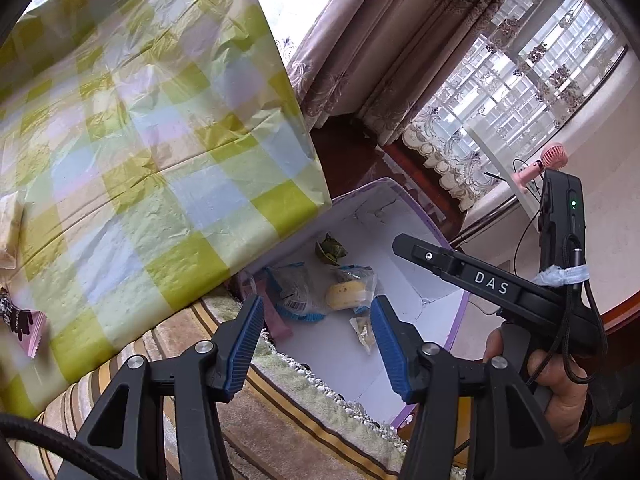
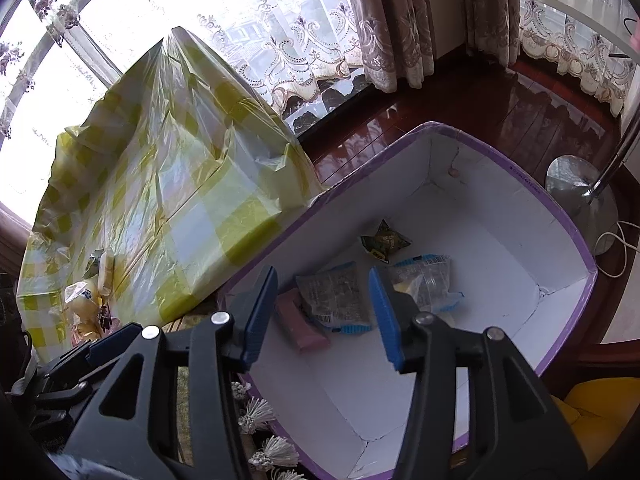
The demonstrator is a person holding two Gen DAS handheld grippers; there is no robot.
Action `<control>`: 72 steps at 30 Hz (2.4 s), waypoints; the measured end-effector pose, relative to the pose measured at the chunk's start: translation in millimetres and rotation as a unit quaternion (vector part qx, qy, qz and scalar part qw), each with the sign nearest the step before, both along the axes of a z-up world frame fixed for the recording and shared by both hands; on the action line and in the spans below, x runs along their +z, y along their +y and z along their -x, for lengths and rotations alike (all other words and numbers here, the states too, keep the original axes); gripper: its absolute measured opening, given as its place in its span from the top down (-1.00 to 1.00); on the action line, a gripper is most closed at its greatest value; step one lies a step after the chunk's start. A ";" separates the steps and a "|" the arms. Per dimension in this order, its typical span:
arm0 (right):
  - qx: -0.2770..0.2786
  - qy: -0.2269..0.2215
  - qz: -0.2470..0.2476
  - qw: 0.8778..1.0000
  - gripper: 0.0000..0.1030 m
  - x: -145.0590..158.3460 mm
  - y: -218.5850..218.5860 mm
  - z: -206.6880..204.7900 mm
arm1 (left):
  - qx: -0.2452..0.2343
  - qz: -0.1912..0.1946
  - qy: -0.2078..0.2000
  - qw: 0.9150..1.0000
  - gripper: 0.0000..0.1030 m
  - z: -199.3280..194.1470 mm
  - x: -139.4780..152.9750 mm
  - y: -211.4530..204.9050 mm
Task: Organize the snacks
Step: 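Open both tools over the white box to drop the nut bag and bread roll, then move both open tools back over the snack pile, then grasp the red-printed clear bag with left tool while right tool grasps the pink chocolate bar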
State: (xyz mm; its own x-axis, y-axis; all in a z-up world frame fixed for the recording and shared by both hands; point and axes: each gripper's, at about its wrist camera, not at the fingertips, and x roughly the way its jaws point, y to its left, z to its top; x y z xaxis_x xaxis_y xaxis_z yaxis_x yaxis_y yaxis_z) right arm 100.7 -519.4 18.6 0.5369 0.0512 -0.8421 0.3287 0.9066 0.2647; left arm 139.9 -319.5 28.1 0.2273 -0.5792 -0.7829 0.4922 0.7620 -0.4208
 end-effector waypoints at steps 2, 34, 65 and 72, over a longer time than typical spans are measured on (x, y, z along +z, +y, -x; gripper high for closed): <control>0.004 0.000 0.004 1.000 -0.03 1.6 4.2 -1.4 | 0.008 -0.002 -0.008 1.000 -0.10 0.6 2.0 4.6; 0.223 0.006 -0.003 0.975 -0.30 -5.3 183.7 -35.6 | 0.372 -0.007 -0.046 0.927 -0.10 17.6 14.0 226.9; 0.373 0.041 0.058 0.925 -0.30 -39.5 312.3 -78.6 | 0.439 -0.050 0.091 0.892 -0.41 -46.4 -55.1 288.2; 0.392 0.054 0.071 0.916 -0.30 -49.8 332.6 -87.2 | 0.426 -0.058 0.092 0.898 -0.11 -50.6 -61.2 289.9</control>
State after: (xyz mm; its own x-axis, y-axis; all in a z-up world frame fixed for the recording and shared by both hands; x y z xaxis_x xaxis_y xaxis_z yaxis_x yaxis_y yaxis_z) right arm 187.9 -186.8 -31.2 0.2954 0.2709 -0.9162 -0.4196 0.8983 0.1303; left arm 190.5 -29.6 -33.1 0.4091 -0.1684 -0.8968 -0.3597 0.8735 -0.3281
